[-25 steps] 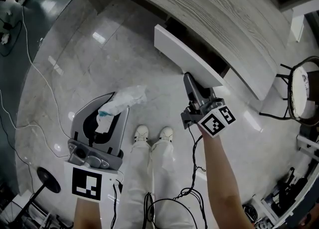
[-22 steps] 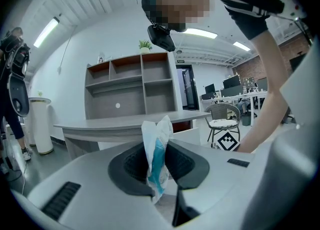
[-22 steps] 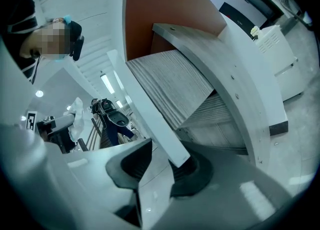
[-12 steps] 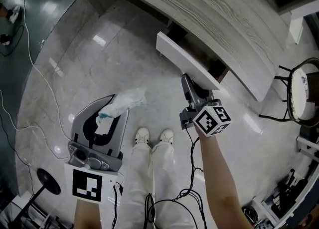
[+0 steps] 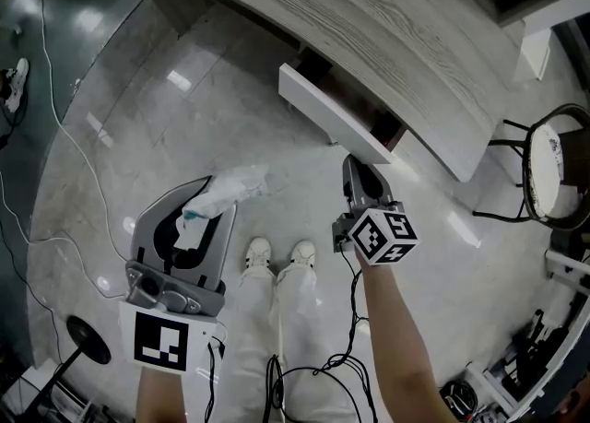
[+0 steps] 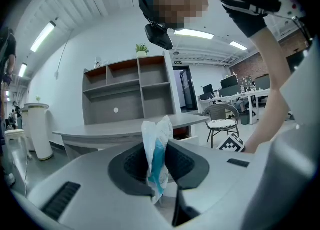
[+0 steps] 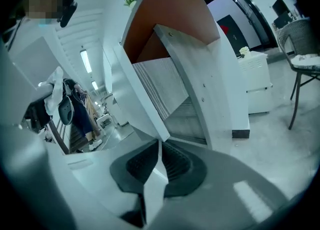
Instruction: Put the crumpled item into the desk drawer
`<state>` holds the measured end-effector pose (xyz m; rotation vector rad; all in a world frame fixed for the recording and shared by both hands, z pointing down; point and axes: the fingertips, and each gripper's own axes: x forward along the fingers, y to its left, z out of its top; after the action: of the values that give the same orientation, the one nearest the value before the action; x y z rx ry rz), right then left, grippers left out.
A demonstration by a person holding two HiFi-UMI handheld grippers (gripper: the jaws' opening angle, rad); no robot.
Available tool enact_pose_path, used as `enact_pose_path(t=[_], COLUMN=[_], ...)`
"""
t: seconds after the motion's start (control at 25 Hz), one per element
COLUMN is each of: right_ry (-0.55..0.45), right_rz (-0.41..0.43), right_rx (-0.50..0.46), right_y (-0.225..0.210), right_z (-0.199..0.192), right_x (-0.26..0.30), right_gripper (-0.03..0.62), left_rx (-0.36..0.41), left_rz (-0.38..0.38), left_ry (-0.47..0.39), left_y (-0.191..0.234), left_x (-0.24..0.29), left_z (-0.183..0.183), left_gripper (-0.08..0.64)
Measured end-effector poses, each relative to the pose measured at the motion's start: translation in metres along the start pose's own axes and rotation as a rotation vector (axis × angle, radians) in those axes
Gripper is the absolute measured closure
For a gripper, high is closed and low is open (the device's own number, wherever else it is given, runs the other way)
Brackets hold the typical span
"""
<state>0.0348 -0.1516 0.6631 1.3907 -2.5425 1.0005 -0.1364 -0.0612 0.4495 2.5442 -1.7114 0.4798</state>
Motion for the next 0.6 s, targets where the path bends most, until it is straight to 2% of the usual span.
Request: enact_pose_path(t=[0.08,0.24,0.6], right_ry=[0.025,0.046,-0.025], right_rz=[-0.019,-0.018,0.008], right_rx=[-0.029,-0.075,-0.192], right_y=[-0.001,0.006,0.038], right_z=[-0.001,0.005,0.067], right_x=[-0.009,-0.028,-0.082], right_gripper=[0.581,0.581,0.583], left_rx=[0.005,0.017,0.035], left_rz=[-0.008,-0.016,-0.030], left_ry=[-0.002,-0.004,-0.018], left_y=[-0.003,-0.007,-0.015], left_x=[-0.001,-0.005,-0.010], left_z=[0.006,0.019,0.057], left_gripper=[0.491,0.491,0.491])
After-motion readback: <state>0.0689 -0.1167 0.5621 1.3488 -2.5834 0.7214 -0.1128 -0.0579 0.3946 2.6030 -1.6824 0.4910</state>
